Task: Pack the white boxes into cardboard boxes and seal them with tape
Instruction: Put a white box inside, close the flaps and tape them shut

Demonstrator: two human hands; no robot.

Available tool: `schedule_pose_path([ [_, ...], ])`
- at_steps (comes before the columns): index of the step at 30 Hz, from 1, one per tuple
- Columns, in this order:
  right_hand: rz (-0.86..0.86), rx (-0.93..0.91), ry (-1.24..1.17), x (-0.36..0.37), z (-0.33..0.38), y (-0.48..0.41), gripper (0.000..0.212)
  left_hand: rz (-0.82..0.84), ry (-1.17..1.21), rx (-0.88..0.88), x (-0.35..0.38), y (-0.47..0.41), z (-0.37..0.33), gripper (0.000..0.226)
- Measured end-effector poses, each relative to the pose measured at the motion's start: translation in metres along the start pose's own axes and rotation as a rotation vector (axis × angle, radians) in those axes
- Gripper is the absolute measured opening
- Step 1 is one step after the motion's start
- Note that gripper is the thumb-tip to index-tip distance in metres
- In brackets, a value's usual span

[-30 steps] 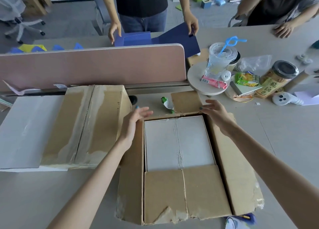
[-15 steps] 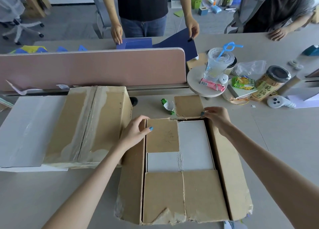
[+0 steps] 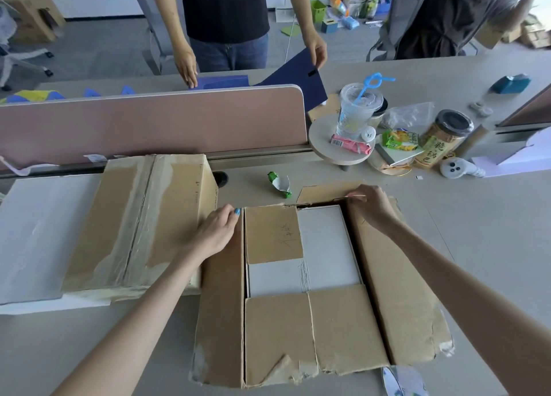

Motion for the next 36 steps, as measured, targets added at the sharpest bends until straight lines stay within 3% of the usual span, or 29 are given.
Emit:
schedule_pose_path([
  [3, 0.02, -0.032, 0.036, -0.001, 0.002, 0.003, 0.036, -0.037, -0.141, 0.009, -0.003, -0.001, 0.0, 0.027],
  [7, 0.063, -0.054, 0.031, -0.006, 0.005, 0.001, 0.031, -0.132, -0.145, 0.011, -0.004, 0.001, -0.003, 0.03],
  [11, 0.199, 0.049, 0.076, -0.01, -0.018, -0.013, 0.018, -0.204, -0.141, -0.003, -0.002, -0.003, -0.006, 0.026],
  [15, 0.31, 0.147, 0.032, -0.019, -0.03, -0.013, 0.032, -0.269, -0.15, 0.02, -0.005, -0.008, -0.022, 0.02],
  [17, 0.336, 0.155, 0.068, -0.021, -0.033, -0.013, 0.028, -0.317, -0.246, 0.032, -0.009, -0.011, -0.032, 0.018],
  [19, 0.332, 0.134, 0.175, -0.024, -0.036, -0.014, 0.018, -0.342, -0.34, 0.043, -0.012, -0.012, -0.043, 0.014],
  [24, 0.251, 0.094, 0.494, -0.03, -0.023, -0.006, 0.028, -0.315, -0.627, -0.02, -0.021, -0.012, -0.067, 0.015],
  [28, 0.125, -0.081, 0.864, -0.037, 0.004, 0.003, 0.023, -0.27, -0.942, -0.146, -0.034, -0.008, -0.097, 0.028],
  [32, 0.074, -0.102, 1.086, -0.052, 0.027, 0.005, 0.024, -0.233, -0.913, -0.258, -0.05, -0.001, -0.127, 0.019],
  [34, 0.066, -0.107, 1.087, -0.057, 0.041, 0.008, 0.013, -0.222, -0.848, -0.232, -0.05, 0.004, -0.142, 0.011],
  [36, 0.061, -0.121, 1.036, -0.058, 0.055, 0.011, 0.009, -0.227, -0.756, -0.172, -0.042, 0.008, -0.157, 0.021],
])
Point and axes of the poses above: each hand's wrist, its own y-axis away from the middle knuckle, its own x-axis out of the palm, z = x × y, the point moved 6 cm from there along -y, towards the middle knuckle, and after that the axes turned 8 degrees about z, right-handed, at the moved point
